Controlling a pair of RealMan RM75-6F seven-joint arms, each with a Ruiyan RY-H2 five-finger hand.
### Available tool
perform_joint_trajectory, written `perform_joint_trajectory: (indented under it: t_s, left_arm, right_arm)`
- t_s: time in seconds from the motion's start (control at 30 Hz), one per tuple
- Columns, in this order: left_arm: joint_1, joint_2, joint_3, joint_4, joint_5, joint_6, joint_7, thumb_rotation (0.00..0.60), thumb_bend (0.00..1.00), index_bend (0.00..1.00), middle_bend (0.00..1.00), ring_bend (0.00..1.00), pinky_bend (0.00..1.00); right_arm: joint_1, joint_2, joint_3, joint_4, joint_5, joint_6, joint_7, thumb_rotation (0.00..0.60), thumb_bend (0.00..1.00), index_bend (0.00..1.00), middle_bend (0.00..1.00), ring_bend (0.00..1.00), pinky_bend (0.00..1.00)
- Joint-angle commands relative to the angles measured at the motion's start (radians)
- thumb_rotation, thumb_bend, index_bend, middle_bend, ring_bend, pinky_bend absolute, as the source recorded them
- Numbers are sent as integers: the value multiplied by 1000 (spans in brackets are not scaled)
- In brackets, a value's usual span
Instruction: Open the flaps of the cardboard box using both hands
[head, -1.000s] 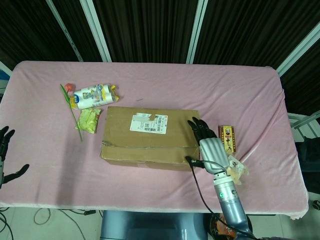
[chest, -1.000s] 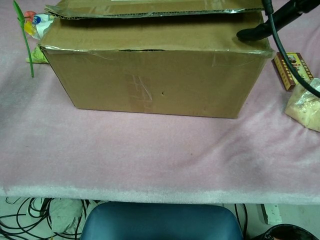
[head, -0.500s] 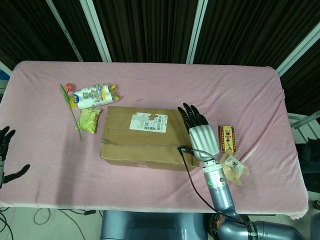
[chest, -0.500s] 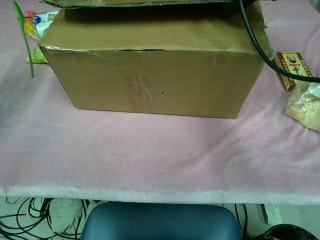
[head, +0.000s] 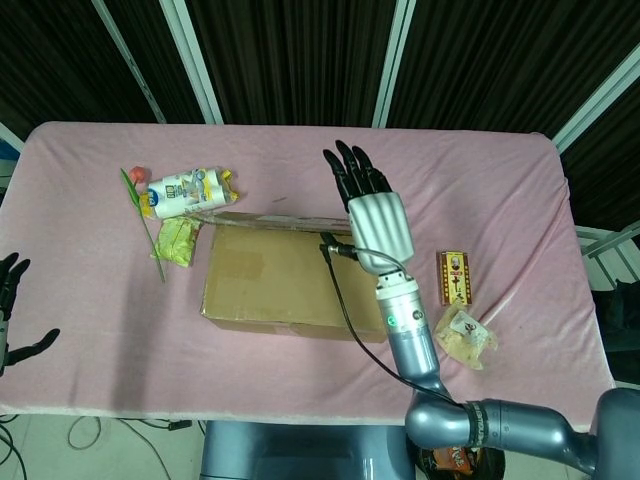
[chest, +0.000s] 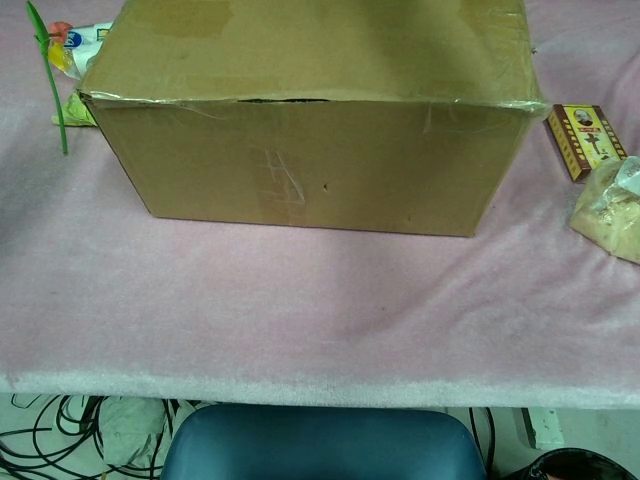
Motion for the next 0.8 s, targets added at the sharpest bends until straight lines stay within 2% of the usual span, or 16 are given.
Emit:
perform_joint_trajectory:
  t_s: [0.03,0.33,0.53,0.67,0.8]
  left_arm:
    - [0,2,2,-3,-1,-5,-1,600,118,0,0,0,18]
    - [1,4,5,-6,2,-6,2,600,118,0,0,0,18]
    - [2,3,5,-4,6,-3,7,600,118,0,0,0,18]
    - [0,4,6,-5,5,-9,11,600,118,0,0,0,18]
    - [-3,8,14,-7,20,-15,16,600,118,0,0,0,18]
  right_arm:
    - [82,-27,61,88,78,-23,-33,600,234,0,0,0,232]
    - [257,-100,149,355,229,-53,-30,600,233,0,0,0,232]
    - [308,-117,157,518,267,-50,2,600,234,0,0,0,232]
    - [283,-97,144,519,287,-45,21,600,234,0,0,0,232]
    - [192,-30,85,415,269,-27,37,600,233,0,0,0,232]
